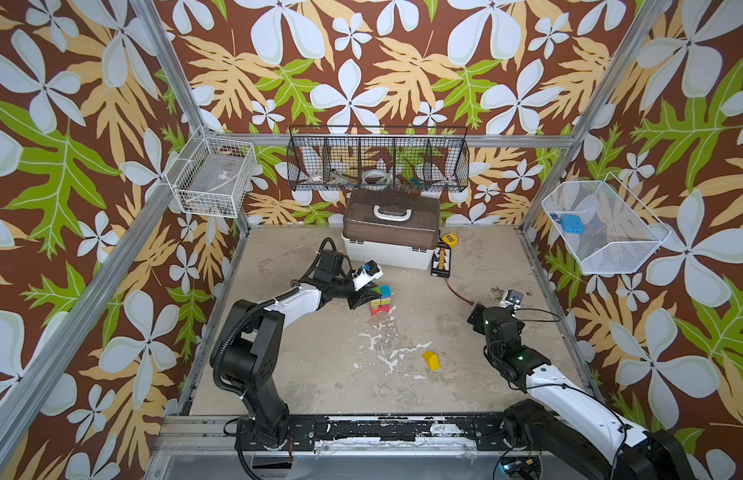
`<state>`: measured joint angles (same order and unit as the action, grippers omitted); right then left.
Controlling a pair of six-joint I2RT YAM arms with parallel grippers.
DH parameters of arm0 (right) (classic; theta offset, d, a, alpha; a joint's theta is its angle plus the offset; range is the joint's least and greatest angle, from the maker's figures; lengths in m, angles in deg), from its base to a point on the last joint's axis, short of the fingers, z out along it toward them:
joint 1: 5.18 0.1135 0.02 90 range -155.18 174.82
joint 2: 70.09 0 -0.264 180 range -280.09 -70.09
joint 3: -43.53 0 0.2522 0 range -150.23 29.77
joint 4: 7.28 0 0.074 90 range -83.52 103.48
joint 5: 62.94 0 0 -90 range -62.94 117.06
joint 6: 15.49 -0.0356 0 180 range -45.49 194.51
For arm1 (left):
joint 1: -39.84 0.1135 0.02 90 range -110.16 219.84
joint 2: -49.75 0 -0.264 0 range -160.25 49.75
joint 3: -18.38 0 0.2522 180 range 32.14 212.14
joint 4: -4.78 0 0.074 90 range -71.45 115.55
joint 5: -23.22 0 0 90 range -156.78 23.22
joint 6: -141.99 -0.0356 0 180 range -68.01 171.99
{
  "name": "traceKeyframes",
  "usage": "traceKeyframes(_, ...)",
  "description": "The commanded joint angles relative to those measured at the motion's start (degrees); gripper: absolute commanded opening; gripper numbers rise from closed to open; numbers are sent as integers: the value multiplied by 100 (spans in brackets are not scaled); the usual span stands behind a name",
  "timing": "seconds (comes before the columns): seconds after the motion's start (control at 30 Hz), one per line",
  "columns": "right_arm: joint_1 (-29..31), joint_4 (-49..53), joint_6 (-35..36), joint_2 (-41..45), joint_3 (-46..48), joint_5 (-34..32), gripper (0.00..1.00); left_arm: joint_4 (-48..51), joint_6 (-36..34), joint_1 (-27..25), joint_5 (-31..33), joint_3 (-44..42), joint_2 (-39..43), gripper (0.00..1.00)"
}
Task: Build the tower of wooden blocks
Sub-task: 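Lower the green cube onto the blue E cube beside the teal cube, then open the left gripper and draw it back from the tower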
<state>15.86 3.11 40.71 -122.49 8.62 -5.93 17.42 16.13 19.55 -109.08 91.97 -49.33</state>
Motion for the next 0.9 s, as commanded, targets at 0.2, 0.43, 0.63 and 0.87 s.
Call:
traceKeyframes(0.2,8,-120,49,-6,-54,3,92,117,14,12,-117,55,37,100)
traceKeyframes(0.43,7,-119,59,-3,-56,15,92,124,330,9,-384,77,482,100)
traceKeyframes(0.63,4,-140,135,-106,-120,154,90,-782,2345,11,796,-167,1468,100)
traceKeyframes(0.87,145,-44,251,-578,-766,1185,81,-946,5132,18,4811,-1055,2336,100)
